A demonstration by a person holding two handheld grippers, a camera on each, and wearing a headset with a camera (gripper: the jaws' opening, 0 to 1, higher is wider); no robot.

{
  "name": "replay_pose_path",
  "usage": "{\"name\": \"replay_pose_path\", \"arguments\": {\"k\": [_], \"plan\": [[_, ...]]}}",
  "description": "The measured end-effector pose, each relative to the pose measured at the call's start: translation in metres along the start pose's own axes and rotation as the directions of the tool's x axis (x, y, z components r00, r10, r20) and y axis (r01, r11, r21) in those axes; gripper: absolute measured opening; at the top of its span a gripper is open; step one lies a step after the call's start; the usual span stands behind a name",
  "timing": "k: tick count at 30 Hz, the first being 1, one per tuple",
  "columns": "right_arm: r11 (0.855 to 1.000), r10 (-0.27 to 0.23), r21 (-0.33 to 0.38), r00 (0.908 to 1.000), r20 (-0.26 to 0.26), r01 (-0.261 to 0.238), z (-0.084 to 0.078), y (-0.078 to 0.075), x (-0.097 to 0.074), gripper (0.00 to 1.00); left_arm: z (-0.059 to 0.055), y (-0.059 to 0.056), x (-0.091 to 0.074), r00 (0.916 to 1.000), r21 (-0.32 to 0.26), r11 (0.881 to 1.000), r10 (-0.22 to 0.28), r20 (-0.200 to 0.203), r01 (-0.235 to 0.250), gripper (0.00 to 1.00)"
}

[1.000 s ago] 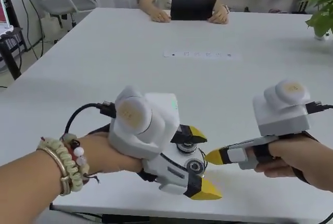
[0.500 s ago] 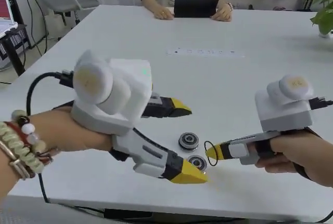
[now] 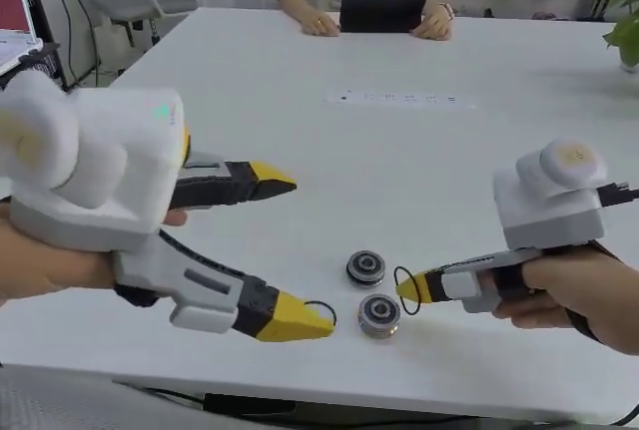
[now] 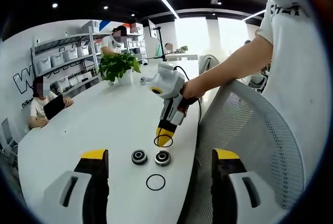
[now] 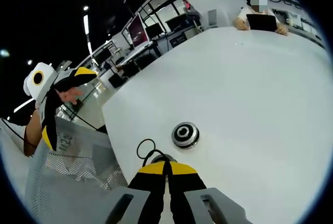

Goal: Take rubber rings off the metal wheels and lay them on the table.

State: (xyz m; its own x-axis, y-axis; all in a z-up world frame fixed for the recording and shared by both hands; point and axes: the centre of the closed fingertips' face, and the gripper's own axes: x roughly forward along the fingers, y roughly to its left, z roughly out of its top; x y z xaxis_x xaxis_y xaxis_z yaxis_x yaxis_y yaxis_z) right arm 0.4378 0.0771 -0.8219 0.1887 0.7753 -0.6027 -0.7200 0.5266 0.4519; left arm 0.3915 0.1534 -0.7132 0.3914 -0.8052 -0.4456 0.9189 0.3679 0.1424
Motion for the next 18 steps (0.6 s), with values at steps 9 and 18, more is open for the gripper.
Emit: {"name": "replay_pose_path", "arguments": {"k": [9, 18], "plan": [[1.0, 0.003, -0.001, 1.0, -0.004, -0.003, 0.0, 0.001, 0.0, 0.0, -0.018, 0.007, -0.025, 0.9958, -0.089, 0.992, 0.089, 0.018, -0.087, 0.86], [1.0, 0.003, 0.001, 1.0, 0.002, -0.003, 0.001, 0.001, 0.0, 0.0, -0.043, 0.008, -0.032, 0.9906, -0.183, 0.974, 0.137, 0.01, -0.133, 0.9]]}}
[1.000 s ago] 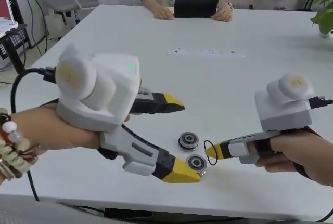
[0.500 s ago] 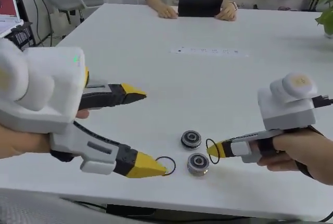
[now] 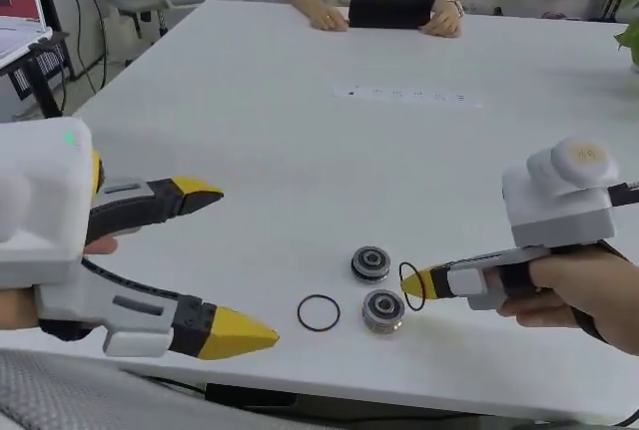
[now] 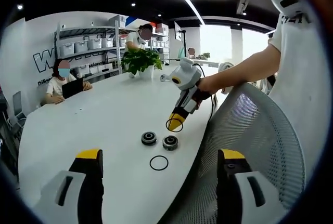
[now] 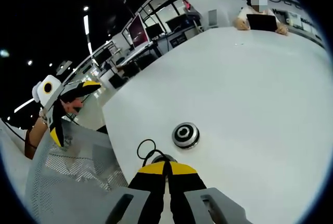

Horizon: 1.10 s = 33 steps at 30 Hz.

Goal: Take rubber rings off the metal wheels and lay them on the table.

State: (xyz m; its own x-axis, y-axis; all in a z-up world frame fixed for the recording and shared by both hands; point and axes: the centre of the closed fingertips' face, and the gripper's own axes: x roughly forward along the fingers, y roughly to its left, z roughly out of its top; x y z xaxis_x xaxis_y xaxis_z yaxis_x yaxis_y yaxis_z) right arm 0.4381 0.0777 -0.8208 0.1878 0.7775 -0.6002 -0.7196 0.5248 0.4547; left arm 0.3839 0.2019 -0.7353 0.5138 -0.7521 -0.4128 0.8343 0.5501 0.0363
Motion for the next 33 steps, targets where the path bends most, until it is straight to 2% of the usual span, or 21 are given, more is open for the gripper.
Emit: {"name": "replay_pose_path", "arguments": {"k": [5, 9, 12, 17, 21, 27, 33], "plan": [[1.0, -0.001, 0.002, 1.0, -0.001, 0.001, 0.0, 0.0, 0.0, 0.0, -0.01, 0.003, -0.002, 0.9997, -0.03, 0.999, 0.014, -0.019, -0.014, 0.91], [1.0, 0.001, 0.001, 1.0, -0.002, -0.001, 0.0, 0.0, 0.001, 0.0, -0.011, 0.007, -0.002, 0.9997, -0.067, 0.997, 0.024, -0.003, -0.024, 0.92], [1.0, 0.002, -0.001, 1.0, -0.001, -0.002, 0.0, 0.0, 0.001, 0.0, -0.015, 0.007, 0.0, 0.9996, -0.086, 0.996, 0.029, -0.009, -0.029, 0.93], [1.0, 0.001, 0.005, 1.0, 0.007, -0.001, 0.001, 0.001, 0.0, 0.0, -0.025, 0.004, 0.002, 0.9991, -0.117, 0.993, 0.018, -0.039, -0.023, 0.96], [1.0, 0.002, 0.009, 0.9999, 0.017, -0.003, 0.003, 0.002, -0.001, 0.0, -0.024, 0.003, 0.003, 0.9996, -0.134, 0.991, 0.014, -0.024, -0.017, 0.96], [1.0, 0.007, 0.003, 0.9992, 0.04, -0.007, 0.01, 0.005, -0.003, 0.0, -0.025, 0.001, 0.004, 0.9996, -0.143, 0.99, 0.006, -0.029, -0.01, 0.96], [1.0, -0.002, 0.0, 0.9992, 0.039, 0.002, 0.011, 0.006, -0.002, 0.0, -0.026, -0.001, 0.005, 0.9995, -0.161, 0.987, -0.008, -0.031, 0.003, 0.98]]}}
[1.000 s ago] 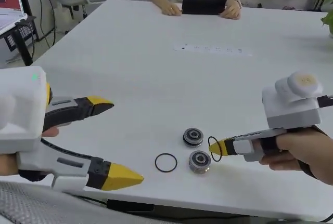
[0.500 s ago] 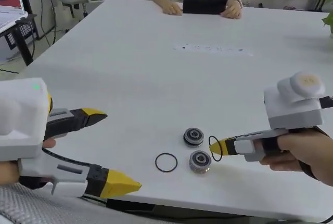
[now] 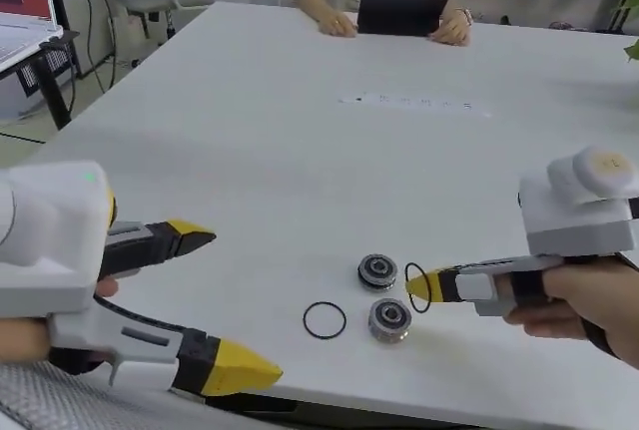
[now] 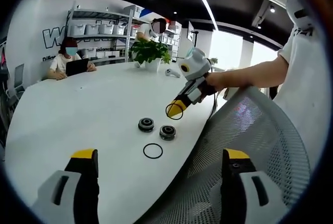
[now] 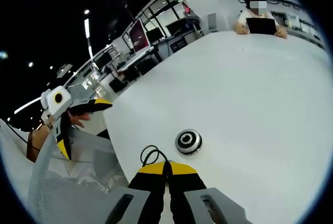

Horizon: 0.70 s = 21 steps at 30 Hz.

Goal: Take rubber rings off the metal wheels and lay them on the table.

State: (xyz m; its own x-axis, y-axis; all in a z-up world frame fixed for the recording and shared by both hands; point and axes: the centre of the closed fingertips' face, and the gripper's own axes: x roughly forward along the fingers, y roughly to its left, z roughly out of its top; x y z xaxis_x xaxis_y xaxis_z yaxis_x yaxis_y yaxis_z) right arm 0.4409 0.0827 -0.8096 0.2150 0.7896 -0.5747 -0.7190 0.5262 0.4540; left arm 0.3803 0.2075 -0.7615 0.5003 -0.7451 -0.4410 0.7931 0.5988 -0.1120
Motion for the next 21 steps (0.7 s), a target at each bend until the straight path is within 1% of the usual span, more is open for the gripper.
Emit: {"name": "replay_pose_path", "arguments": {"k": [3, 6, 12, 21], "plan": [[1.0, 0.0, 0.002, 0.9999, 0.017, 0.0, 0.004, 0.002, -0.001, 0.0, 0.0, 0.001, -0.001, 1.0, -0.009, 1.0, 0.005, 0.008, -0.005, 0.98], [1.0, 0.002, 0.005, 0.9994, 0.034, -0.002, 0.008, 0.004, -0.001, 0.0, 0.0, 0.003, -0.001, 0.9999, -0.022, 1.0, 0.013, 0.008, -0.013, 0.98], [1.0, -0.013, 0.001, 0.9996, 0.027, 0.013, 0.008, 0.003, 0.0, 0.0, -0.003, 0.003, -0.001, 0.9999, -0.006, 1.0, 0.015, -0.008, -0.015, 0.97], [1.0, -0.018, 0.001, 0.9987, 0.047, 0.018, 0.013, 0.003, -0.001, 0.0, -0.006, 0.003, 0.0, 0.9994, -0.001, 1.0, 0.018, -0.028, -0.018, 0.96]]}}
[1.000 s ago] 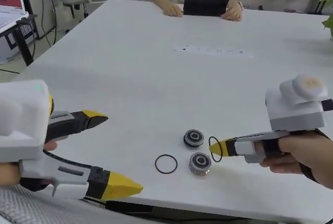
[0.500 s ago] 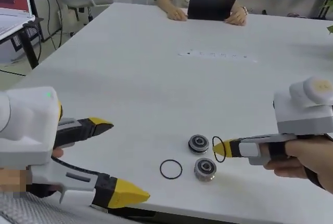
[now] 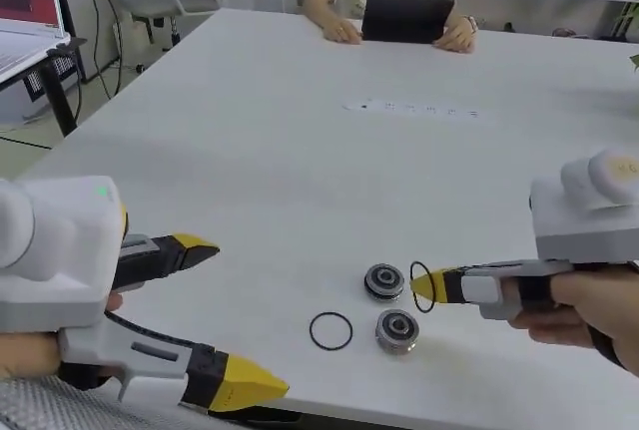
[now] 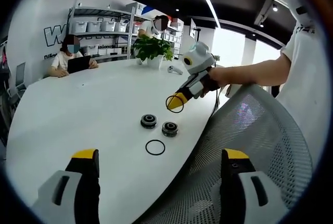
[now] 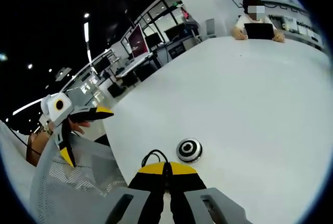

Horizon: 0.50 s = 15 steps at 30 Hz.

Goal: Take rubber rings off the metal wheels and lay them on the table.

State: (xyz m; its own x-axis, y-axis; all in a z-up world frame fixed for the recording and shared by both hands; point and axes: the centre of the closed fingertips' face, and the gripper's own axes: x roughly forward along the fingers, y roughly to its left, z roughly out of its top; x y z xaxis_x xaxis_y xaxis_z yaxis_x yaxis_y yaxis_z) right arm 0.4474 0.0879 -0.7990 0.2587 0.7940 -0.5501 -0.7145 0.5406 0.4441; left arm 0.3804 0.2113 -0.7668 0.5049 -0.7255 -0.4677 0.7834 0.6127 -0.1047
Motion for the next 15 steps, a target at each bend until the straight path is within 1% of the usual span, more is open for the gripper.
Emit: {"name": "replay_pose_path", "arguments": {"k": [15], "plan": [[1.0, 0.012, -0.003, 0.9997, 0.021, -0.012, 0.0063, 0.0059, 0.0011, 0.0, -0.0007, -0.0001, 0.0001, 1.0, -0.004, 1.0, -0.003, -0.003, 0.003, 0.95]]}}
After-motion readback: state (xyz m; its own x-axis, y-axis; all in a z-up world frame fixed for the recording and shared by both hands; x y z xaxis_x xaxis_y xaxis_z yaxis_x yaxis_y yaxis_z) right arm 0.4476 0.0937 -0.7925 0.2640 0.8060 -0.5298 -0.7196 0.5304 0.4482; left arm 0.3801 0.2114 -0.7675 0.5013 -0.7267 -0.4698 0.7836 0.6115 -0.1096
